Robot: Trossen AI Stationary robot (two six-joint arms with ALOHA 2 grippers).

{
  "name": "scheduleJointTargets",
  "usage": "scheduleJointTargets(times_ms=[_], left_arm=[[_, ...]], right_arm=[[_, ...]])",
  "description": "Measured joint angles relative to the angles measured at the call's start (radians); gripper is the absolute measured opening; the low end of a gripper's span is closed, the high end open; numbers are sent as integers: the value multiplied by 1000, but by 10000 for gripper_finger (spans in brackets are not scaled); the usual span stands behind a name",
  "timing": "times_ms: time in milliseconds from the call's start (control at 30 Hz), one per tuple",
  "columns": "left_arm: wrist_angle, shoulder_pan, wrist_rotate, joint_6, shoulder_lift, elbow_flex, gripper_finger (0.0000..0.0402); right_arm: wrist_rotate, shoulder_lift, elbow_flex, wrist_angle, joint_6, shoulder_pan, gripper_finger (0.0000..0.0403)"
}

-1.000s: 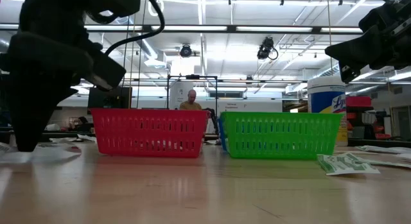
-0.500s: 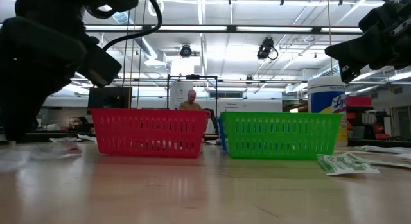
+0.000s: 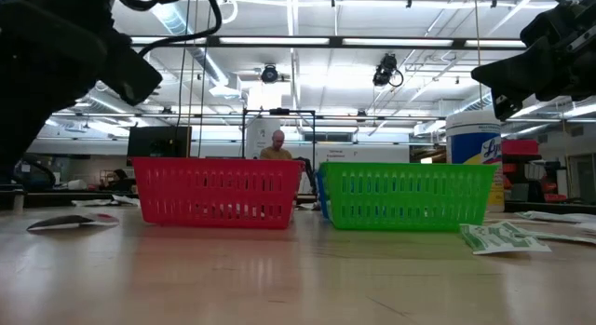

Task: Pick & Place First Aid Supplies
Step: Put the orange ointment pack into the orange bin

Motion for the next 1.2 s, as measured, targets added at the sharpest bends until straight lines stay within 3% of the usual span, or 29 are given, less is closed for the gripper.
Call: scheduleJointTargets(times_ms=[633, 1200], left_arm=[[35, 173, -318, 51, -173, 1, 119], [506, 258, -450, 383, -183, 1, 119]], right_arm=[[0, 0, 0, 0, 0, 0, 18], [0, 0, 0, 0, 0, 0, 18]])
